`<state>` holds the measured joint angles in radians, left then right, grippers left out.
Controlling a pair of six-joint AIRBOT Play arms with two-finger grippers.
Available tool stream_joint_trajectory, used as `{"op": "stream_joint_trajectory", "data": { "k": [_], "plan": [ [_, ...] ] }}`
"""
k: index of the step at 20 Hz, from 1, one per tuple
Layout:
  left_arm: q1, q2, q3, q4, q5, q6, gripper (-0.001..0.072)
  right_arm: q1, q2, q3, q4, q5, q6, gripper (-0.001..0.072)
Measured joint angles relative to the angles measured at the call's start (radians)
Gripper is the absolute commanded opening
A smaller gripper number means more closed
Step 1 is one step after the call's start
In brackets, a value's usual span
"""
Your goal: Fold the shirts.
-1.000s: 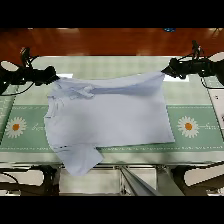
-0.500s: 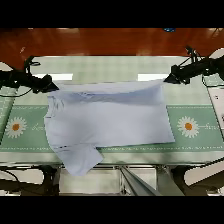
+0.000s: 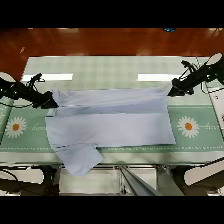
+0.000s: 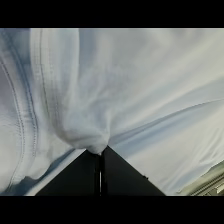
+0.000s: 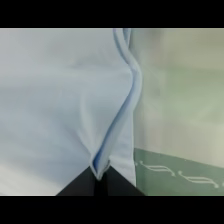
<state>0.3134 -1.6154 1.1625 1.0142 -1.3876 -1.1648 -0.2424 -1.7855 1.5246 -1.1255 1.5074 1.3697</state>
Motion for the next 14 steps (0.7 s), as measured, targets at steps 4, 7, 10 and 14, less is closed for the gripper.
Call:
{"op": "stream_joint_trajectory", "data": {
  "k": [4, 7, 10, 14],
  "plan": [
    [0.003, 0.000, -0.005, 0.015, -0.006, 0.003, 0.0014, 0.006, 0.000, -0.045, -0.007, -0.019, 0.000, 0.0022],
    [0.003, 0.000, -0.006, 0.018, -0.008, 0.004, 0.0046, 0.008, 0.000, -0.057, -0.008, -0.035, 0.006, 0.0389],
    [0.003, 0.002, 0.000, 0.019, -0.036, 0.000, 0.0493, 0.009, 0.000, -0.061, -0.010, -0.043, 0.043, 0.0415],
    [0.006, 0.041, -0.002, 0.021, -0.098, -0.042, 0.0494, 0.006, 0.027, -0.065, -0.011, -0.032, 0.084, 0.0415]
  ]
}}
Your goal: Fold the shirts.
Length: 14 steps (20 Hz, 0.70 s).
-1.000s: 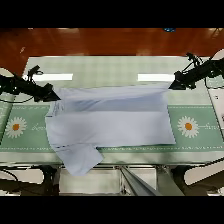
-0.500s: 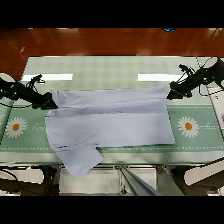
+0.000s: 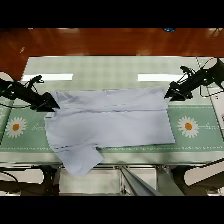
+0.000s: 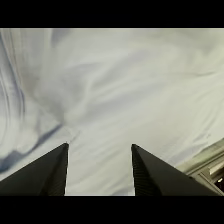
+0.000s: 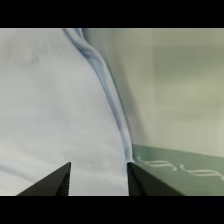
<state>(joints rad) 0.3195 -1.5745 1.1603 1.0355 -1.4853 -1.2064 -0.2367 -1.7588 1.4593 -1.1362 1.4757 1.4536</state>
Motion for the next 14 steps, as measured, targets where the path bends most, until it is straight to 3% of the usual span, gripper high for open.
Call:
{"op": "stream_joint_trajectory", "data": {
  "k": [5, 10, 14],
  "plan": [
    [0.109, 0.208, -0.146, 0.039, -0.019, -0.025, 0.0506, -0.020, 0.193, -0.170, 0.028, -0.107, 0.014, 0.0415],
    [0.294, 0.463, -0.461, 0.035, 0.053, -0.034, 0.0506, -0.032, 0.500, -0.552, 0.248, -0.295, -0.107, 0.0414],
    [0.282, 0.547, -0.600, 0.115, 0.068, -0.110, 0.0506, -0.035, 0.675, -0.726, 0.366, -0.354, -0.183, 0.0414]
  ]
}}
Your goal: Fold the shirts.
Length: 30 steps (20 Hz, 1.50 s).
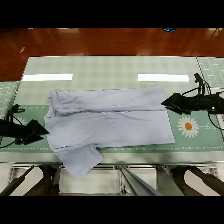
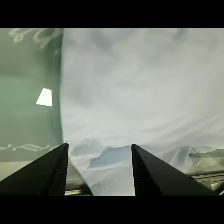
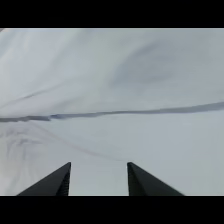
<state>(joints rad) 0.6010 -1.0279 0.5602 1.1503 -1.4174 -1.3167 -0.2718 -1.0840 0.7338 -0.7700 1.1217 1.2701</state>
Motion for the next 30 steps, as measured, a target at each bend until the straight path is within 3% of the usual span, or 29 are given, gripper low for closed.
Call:
{"op": "stream_joint_trajectory", "data": {
  "k": [9, 20, 30],
  "plan": [
    [-0.158, 0.031, -0.130, 0.018, -0.001, -0.127, 0.0505, 0.000, 0.099, -0.069, 0.060, -0.031, -0.037, 0.0414],
    [-0.177, 0.032, -0.138, 0.077, -0.040, -0.117, 0.0505, 0.000, 0.104, -0.072, 0.064, -0.032, -0.040, 0.0414],
    [-0.296, 0.031, -0.151, 0.079, -0.026, -0.198, 0.0505, 0.000, 0.104, -0.072, 0.085, -0.030, -0.042, 0.0411]
  ]
}}
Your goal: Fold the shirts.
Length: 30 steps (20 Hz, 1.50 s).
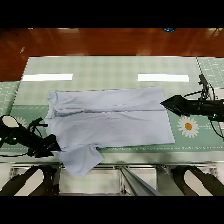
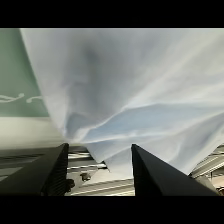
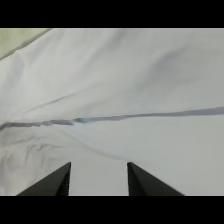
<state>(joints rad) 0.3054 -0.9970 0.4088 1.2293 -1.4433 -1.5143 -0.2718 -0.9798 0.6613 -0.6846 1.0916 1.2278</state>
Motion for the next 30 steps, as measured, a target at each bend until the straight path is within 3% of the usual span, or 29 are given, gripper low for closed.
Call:
{"op": "stream_joint_trajectory", "data": {
  "k": [6, 7, 8, 10, 16, 24, 30],
  "plan": [
    [-0.127, 0.000, -0.023, -0.008, 0.018, -0.087, 0.0498, 0.000, 0.000, 0.000, 0.011, -0.002, 0.000, 0.0410],
    [-0.150, 0.000, -0.027, -0.008, 0.030, -0.099, 0.0450, 0.000, 0.000, 0.000, 0.013, -0.003, 0.000, 0.0411],
    [-0.171, 0.000, -0.033, -0.010, 0.041, -0.116, 0.0343, 0.000, 0.000, 0.000, 0.016, -0.006, 0.000, 0.0410],
    [-0.212, 0.000, -0.045, -0.012, 0.088, -0.145, 0.0007, 0.000, 0.000, 0.000, 0.019, -0.008, 0.000, 0.0410],
    [-0.259, 0.008, 0.019, -0.103, 0.169, -0.111, 0.0014, -0.086, 0.002, 0.011, 0.019, 0.032, -0.018, 0.0411],
    [-0.266, 0.034, 0.099, -0.135, 0.161, -0.074, 0.0014, -0.288, 0.007, -0.053, -0.413, 0.230, 0.139, 0.0409],
    [-0.266, 0.035, 0.106, -0.138, 0.156, -0.069, 0.0014, -0.311, -0.039, -0.166, -0.495, 0.277, 0.179, 0.0409]
  ]
}}
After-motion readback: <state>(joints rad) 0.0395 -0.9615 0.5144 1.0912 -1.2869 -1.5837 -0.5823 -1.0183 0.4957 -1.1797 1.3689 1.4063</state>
